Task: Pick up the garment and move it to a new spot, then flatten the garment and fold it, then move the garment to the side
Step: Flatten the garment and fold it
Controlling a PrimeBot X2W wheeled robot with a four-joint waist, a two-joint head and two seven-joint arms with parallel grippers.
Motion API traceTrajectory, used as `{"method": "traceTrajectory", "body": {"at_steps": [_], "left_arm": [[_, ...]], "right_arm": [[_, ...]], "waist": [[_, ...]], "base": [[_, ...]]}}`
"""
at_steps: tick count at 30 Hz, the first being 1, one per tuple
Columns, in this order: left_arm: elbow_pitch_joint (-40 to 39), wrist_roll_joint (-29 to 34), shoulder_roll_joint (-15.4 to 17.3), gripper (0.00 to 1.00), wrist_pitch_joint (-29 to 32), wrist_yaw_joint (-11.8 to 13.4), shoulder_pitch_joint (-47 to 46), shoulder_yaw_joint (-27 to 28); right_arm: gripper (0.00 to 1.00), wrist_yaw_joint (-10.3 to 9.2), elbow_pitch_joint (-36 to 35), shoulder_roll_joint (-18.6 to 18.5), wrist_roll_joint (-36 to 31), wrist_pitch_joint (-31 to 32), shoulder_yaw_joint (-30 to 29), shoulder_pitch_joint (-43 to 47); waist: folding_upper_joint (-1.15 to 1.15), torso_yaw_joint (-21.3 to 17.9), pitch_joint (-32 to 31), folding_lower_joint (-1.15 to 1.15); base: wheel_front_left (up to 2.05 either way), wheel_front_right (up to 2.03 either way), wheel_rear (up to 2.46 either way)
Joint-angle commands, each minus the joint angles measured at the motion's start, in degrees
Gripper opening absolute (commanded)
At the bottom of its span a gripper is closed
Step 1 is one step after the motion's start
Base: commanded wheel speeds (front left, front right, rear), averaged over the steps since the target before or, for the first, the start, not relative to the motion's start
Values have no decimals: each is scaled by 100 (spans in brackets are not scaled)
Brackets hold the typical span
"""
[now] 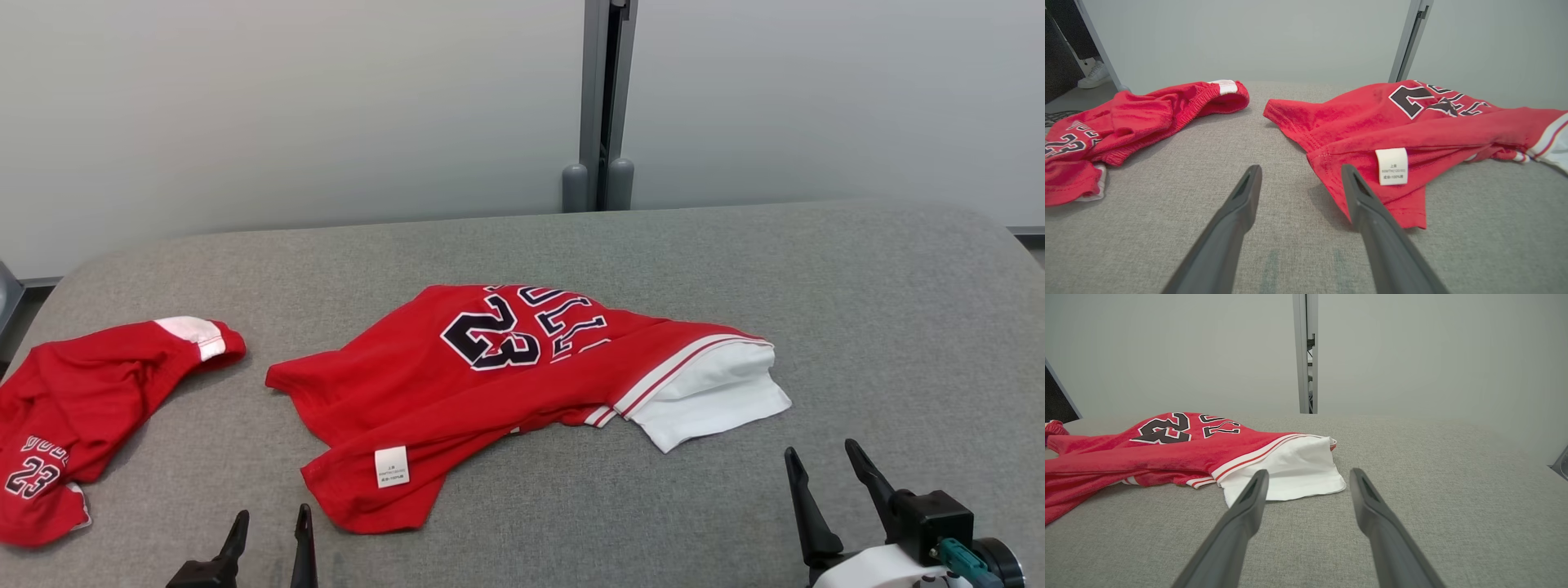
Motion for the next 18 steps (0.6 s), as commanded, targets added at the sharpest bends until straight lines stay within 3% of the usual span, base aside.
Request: {"method": "traceTrajectory", "body": {"at_steps": [1, 7, 12, 18], "left_arm": [[4, -56, 23, 100, -3, 24, -3, -15], [36, -199, 22, 100, -3, 58, -105, -194], [267, -549, 22, 100, -3, -173, -382, -419], [414, -789, 24, 100, -3, -220, -732, -488]], "right_arm": [[100, -1, 12, -26, -3, 0, 8, 11], [100, -1, 32, -26, -10, 0, 10, -92], [100, -1, 12, -25, 44, 0, 34, -233], [100, -1, 26, -26, 40, 0, 83, -430]], "waist": [[0, 13, 19, 0], [0, 22, 121, 0], [0, 18, 303, 0], [0, -3, 605, 0]], "base": [[0, 0, 0], [0, 0, 0], [0, 0, 0], [0, 0, 0]]}}
